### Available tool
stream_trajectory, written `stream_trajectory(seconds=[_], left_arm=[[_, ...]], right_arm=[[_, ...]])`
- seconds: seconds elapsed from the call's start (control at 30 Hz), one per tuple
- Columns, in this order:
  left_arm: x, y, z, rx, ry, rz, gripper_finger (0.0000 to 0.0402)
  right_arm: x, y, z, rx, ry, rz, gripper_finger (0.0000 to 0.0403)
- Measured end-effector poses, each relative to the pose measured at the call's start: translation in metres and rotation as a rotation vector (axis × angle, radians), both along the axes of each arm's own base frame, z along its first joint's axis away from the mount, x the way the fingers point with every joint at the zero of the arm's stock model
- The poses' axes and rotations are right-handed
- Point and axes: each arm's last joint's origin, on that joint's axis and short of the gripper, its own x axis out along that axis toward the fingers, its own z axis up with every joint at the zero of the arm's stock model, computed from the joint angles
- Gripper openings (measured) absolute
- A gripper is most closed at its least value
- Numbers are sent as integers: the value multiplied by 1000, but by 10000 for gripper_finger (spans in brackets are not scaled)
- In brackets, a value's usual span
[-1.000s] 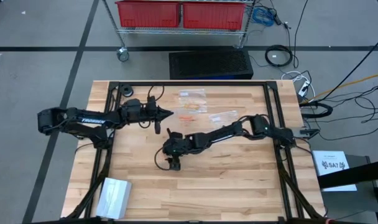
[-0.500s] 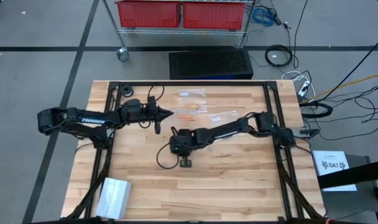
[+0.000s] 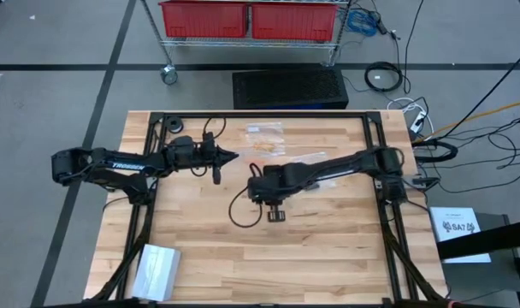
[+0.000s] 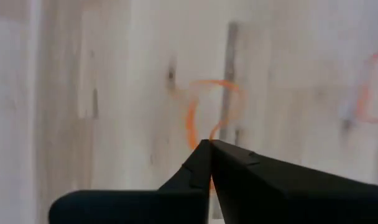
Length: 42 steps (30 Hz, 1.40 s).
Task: Sort rubber bands
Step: Put the left orange rubber band into the transparent zip bag
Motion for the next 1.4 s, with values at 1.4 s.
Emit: stream_trajectory(seconds=[1.4], left_arm=[[2, -5, 1, -10, -13, -52, 0]], right_arm=[[4, -44, 50, -382, -305, -223, 0]])
